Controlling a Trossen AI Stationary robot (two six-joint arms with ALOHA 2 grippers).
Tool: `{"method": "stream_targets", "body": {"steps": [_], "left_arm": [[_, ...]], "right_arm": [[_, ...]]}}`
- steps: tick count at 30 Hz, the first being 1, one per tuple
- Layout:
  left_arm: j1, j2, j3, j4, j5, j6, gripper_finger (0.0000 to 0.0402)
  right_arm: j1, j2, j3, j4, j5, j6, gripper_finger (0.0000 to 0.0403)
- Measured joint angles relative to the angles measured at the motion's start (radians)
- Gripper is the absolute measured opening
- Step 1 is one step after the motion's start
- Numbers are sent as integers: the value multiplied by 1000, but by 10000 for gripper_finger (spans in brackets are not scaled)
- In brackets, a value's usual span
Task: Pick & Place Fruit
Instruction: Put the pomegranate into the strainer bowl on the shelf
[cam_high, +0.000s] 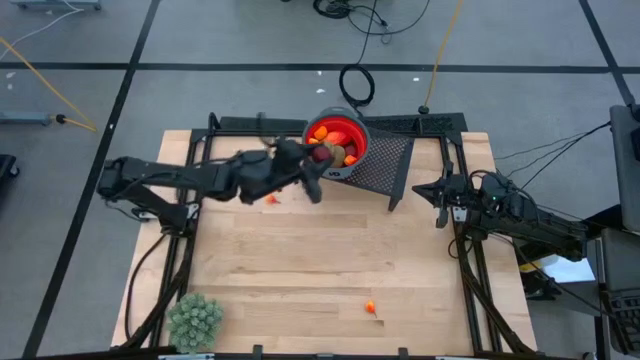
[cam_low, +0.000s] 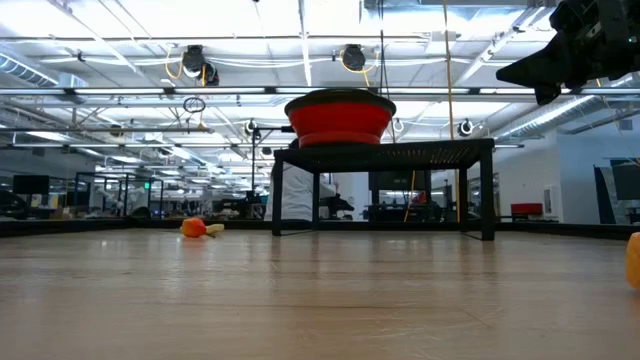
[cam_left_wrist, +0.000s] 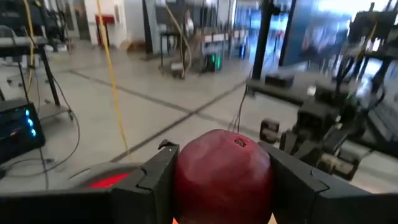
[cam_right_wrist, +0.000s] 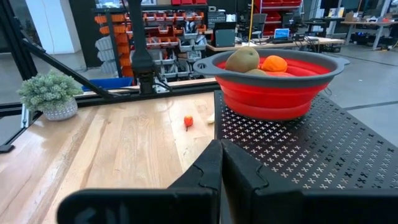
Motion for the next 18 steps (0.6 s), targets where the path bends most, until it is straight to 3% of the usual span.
{"method": "stream_targets", "body": {"steps": [6, 18], "left_arm": [[63, 97, 196, -211, 92, 1, 189], [187, 243, 360, -305, 229, 35, 192]], "right_arm": [[0, 0, 0, 0, 0, 0, 4], [0, 0, 0, -2, 0, 0, 4]]}}
